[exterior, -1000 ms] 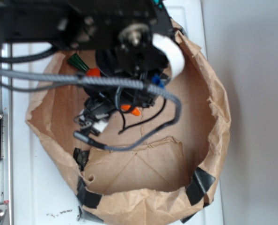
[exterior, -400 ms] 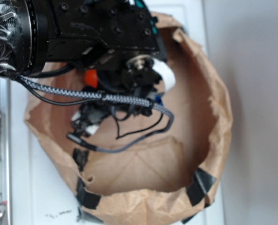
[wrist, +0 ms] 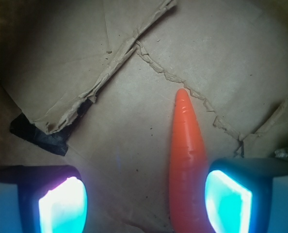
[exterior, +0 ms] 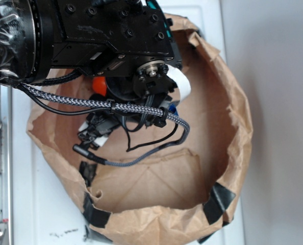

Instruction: Grab the carrot.

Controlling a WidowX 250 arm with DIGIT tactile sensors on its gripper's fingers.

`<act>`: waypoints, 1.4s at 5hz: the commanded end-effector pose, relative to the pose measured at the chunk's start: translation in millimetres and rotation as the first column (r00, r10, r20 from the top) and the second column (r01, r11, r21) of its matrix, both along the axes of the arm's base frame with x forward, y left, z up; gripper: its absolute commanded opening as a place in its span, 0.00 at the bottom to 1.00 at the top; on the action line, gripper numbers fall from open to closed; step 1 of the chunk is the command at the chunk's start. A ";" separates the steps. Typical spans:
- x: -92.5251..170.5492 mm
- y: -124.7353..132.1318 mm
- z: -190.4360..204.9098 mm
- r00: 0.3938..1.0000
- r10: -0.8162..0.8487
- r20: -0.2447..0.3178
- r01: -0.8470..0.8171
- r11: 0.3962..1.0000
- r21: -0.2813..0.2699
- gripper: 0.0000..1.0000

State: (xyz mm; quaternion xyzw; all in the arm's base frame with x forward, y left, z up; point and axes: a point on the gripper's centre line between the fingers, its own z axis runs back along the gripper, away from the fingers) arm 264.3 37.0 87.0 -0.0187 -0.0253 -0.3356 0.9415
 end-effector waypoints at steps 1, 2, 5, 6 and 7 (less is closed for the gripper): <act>0.7 -1.7 -4.0 0.993 -0.042 0.111 0.040 0.999 0.025 1.00; 1.1 3.8 -20.9 0.987 -0.087 0.134 0.082 0.996 0.043 1.00; 21.3 12.2 -56.2 0.996 -0.054 0.070 0.044 0.990 0.137 1.00; 27.4 12.9 -64.7 0.997 -0.033 0.064 0.022 0.984 0.174 1.00; 25.2 12.8 -61.7 0.997 -0.011 0.082 -0.003 0.984 0.176 0.00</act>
